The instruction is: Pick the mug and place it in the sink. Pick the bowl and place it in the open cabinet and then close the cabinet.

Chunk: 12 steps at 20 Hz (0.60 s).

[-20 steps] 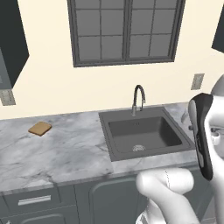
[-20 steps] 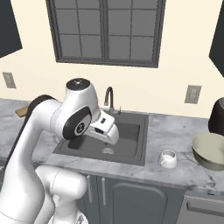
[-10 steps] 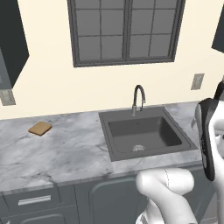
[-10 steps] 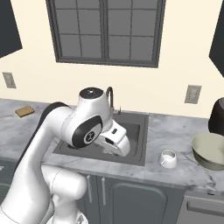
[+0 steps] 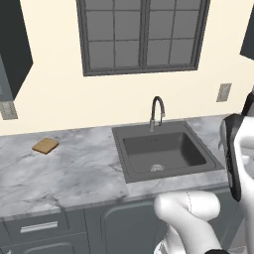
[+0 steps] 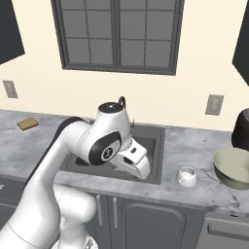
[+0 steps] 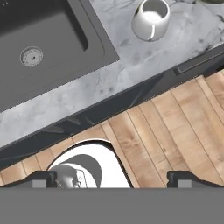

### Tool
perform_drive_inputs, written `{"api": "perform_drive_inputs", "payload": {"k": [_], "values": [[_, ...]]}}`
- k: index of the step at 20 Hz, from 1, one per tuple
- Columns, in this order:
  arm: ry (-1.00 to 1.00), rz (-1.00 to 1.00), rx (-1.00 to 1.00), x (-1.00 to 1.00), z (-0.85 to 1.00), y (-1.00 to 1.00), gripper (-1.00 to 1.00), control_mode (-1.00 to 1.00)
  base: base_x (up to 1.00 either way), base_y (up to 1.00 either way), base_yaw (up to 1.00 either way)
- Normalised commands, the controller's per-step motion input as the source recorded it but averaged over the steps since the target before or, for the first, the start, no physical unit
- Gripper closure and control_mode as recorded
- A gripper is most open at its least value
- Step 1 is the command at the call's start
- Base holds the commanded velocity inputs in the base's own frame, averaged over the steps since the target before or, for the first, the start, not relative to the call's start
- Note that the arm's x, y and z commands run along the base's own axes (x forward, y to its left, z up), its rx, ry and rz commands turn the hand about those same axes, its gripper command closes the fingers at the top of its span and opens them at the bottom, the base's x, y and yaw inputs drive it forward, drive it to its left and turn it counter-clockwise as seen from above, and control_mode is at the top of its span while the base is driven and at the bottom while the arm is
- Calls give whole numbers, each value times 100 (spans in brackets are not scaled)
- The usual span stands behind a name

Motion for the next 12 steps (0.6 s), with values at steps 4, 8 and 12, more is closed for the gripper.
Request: {"api": "perform_drive_inputs", "payload": {"k": [4,8,12], "values": [[1,0,0,2,-17,-23,-100,-100,0,0,0],[0,0,0,2,-16,-27,-100,-100,0,0,0],[0,0,0,8,-15,-23,-100,-100,0,0,0]]}}
